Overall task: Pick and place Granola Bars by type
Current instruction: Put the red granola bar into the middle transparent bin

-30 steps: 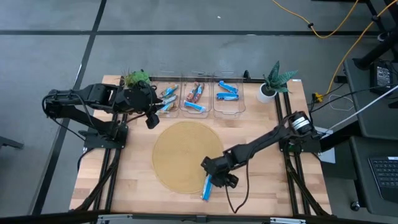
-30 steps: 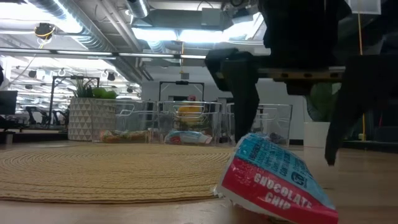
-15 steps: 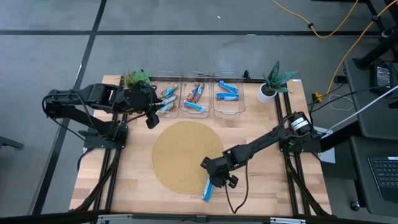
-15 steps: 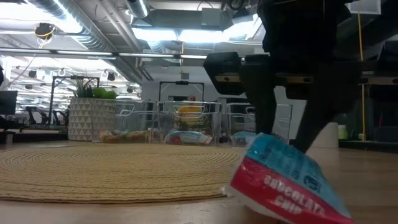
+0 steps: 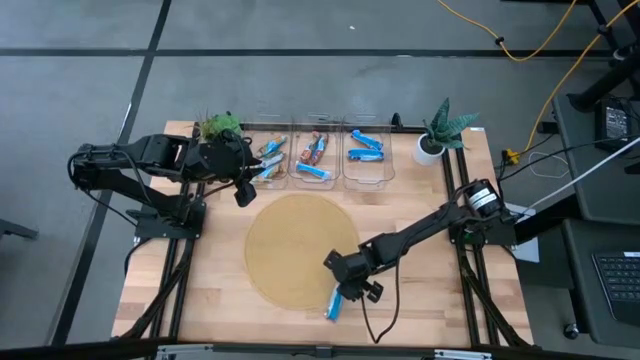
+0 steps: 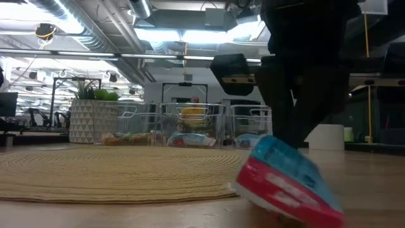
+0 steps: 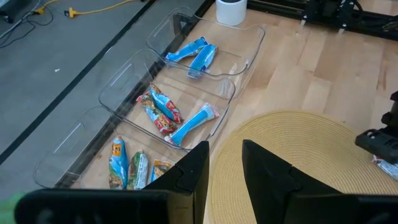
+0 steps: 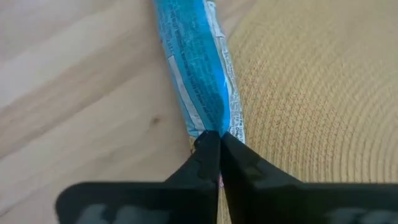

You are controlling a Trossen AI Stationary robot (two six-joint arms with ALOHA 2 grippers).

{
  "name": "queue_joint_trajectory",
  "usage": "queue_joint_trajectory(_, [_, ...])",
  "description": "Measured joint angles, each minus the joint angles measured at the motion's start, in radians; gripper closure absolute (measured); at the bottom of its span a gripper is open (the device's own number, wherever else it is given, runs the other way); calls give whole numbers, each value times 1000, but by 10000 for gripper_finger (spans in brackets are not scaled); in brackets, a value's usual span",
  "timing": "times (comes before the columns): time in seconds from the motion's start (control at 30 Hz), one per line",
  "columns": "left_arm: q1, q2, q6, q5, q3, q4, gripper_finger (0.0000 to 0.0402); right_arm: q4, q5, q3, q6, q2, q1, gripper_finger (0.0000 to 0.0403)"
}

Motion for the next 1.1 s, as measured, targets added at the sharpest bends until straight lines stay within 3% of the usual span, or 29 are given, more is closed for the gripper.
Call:
queue_joint_trajectory(0.4, [0,0,1,-1,0,0,313,-59,145,0,82,-144,-15,398])
queue_joint_trajectory(0.77, [0,0,8,-1,0,1,313,-143,348,0,257,-286,-44,397])
queue_joint_trajectory(1.1, [0,19,8,-2,-1,2,313,-199,568,0,608,-436,-76,398])
